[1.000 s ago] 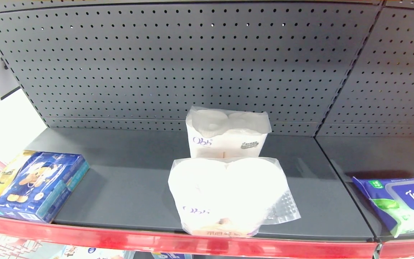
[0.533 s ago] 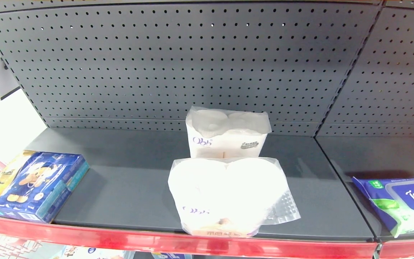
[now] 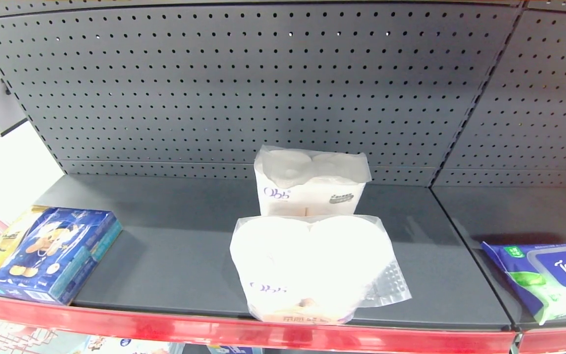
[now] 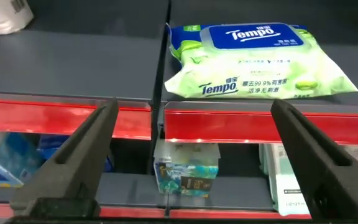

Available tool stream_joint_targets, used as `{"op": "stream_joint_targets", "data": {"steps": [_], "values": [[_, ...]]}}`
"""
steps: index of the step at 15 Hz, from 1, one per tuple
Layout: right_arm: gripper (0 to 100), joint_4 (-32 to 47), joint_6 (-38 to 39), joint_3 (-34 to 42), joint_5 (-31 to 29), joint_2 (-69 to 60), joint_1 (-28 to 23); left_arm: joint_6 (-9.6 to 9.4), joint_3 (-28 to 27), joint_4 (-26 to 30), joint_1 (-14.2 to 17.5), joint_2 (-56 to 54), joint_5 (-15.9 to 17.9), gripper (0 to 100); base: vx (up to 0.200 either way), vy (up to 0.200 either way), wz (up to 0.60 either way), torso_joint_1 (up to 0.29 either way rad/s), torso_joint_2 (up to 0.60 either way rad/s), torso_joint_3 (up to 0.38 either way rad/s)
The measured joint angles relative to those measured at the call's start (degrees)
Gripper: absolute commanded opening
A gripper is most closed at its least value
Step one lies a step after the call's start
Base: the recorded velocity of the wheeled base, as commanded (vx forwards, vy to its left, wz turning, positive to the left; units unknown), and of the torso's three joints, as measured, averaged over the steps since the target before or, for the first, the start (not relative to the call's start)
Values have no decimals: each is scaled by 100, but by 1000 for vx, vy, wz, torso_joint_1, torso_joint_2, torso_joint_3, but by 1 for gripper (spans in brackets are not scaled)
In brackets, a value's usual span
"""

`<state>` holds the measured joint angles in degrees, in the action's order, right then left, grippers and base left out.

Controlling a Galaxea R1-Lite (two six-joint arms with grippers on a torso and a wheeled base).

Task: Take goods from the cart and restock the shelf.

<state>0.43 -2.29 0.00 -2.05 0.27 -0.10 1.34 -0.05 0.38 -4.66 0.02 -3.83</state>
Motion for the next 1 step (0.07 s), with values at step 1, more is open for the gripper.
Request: {"op": "stream_joint_targets", "data": {"steps": [1], "values": [[100,0,0,0,-2,-2,-1,-48,0,-5,0,0,41,100,0,0,0,0,0,0]]}}
